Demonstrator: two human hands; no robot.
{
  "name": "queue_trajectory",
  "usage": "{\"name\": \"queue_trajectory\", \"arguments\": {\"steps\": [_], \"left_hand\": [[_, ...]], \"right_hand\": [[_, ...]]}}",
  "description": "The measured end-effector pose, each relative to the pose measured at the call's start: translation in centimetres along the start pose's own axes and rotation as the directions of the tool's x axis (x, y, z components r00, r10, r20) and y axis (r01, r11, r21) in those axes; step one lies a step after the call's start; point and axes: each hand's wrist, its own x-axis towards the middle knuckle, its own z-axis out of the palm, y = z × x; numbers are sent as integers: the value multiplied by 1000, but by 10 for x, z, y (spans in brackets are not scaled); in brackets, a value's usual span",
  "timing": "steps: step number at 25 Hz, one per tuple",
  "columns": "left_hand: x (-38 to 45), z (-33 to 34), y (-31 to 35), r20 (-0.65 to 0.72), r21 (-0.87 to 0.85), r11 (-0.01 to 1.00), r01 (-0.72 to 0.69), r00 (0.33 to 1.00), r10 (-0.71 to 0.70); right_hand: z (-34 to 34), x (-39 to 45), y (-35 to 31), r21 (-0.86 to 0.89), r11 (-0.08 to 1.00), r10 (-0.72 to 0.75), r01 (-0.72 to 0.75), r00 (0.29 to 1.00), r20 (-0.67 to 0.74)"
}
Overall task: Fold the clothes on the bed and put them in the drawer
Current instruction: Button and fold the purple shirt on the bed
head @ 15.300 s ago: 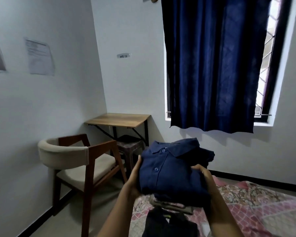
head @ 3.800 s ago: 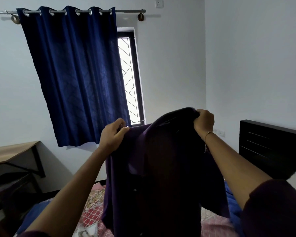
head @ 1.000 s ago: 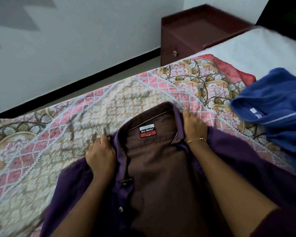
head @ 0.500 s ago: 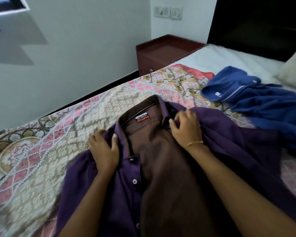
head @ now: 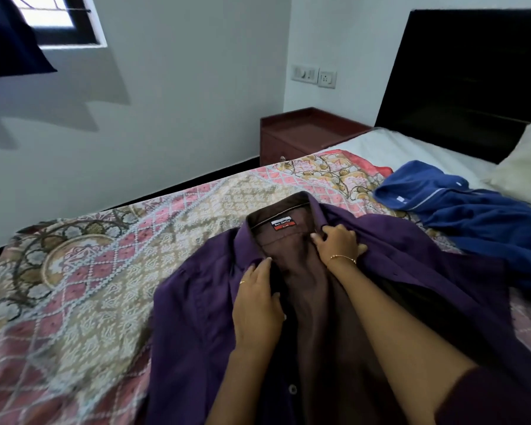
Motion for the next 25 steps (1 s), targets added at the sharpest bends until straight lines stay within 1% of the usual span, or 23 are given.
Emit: {"name": "queue_trajectory", "arguments": {"steps": [1, 2, 3, 4, 5, 6, 7, 8, 9, 10, 12, 13, 15, 17, 19, 20, 21, 23, 25], "left_hand": [[3, 1, -2, -3, -50, 997, 57, 998, -57], [5, 2, -5, -16, -101, 990, 94, 995, -96], [8, 3, -8, -35, -154, 982, 114, 992, -120], [10, 4, -10, -46, -168, 979, 115, 991, -124], [12, 6, -10, -51, -146, 984, 102, 993, -111], [11, 8, -9, -50, -97, 992, 80, 995, -85], [11, 10, -7, -55, -50, 997, 55, 997, -58], [12, 12, -4, -63, -23, 999, 47, 997, -49], [14, 13, 0, -77, -28, 998, 61, 995, -63], [15, 13, 4, -98, -57, 994, 88, 991, -93], [17, 14, 7, -142, -139, 979, 149, 975, -169], [19, 14, 9, -158, -169, 972, 161, 969, -188], [21, 17, 12, -192, -184, 972, 148, 964, -184], [22, 20, 15, -224, -211, 969, 131, 958, -178], [19, 22, 16, -287, -274, 956, 107, 939, -188], [18, 23, 16, -324, -308, 947, 88, 927, -192], [17, 24, 17, -357, -333, 941, 57, 916, -182], [17, 24, 18, -396, -358, 933, -34, 911, -119], [18, 28, 19, -397, -365, 924, -114, 917, -44]], "right_hand": [[-2, 0, -4, 125, 992, 37, -30, 998, -53], [-6, -1, -8, 250, 968, 59, -27, 991, -123], [-11, -4, -11, 345, 938, 55, 24, 974, -218], [-17, -12, -13, 387, 913, 11, 129, 941, -339], [-23, -23, -16, 387, 883, -62, 264, 885, -462], [-28, -36, -19, 365, 844, -142, 393, 820, -555], [-27, -51, -22, 341, 806, -207, 484, 770, -603], [-21, -66, -22, 331, 777, -256, 535, 750, -610], [-12, -79, -21, 342, 756, -289, 558, 754, -590], [-2, -90, -19, 379, 737, -304, 560, 775, -554], [14, -104, -12, 474, 704, -288, 529, 822, -491], [18, -106, -10, 518, 687, -259, 509, 838, -480], [20, -103, -9, 598, 648, -192, 471, 861, -471], [18, -101, -9, 664, 620, -144, 419, 892, -428], [18, -100, -3, 735, 587, -71, 340, 926, -372], [18, -99, 1, 789, 542, -19, 288, 943, -331], [17, -99, 3, 850, 468, 27, 240, 958, -285], [14, -98, 5, 936, 305, 85, 174, 974, -209], [11, -97, 4, 964, 221, 99, 145, 980, -170]]}}
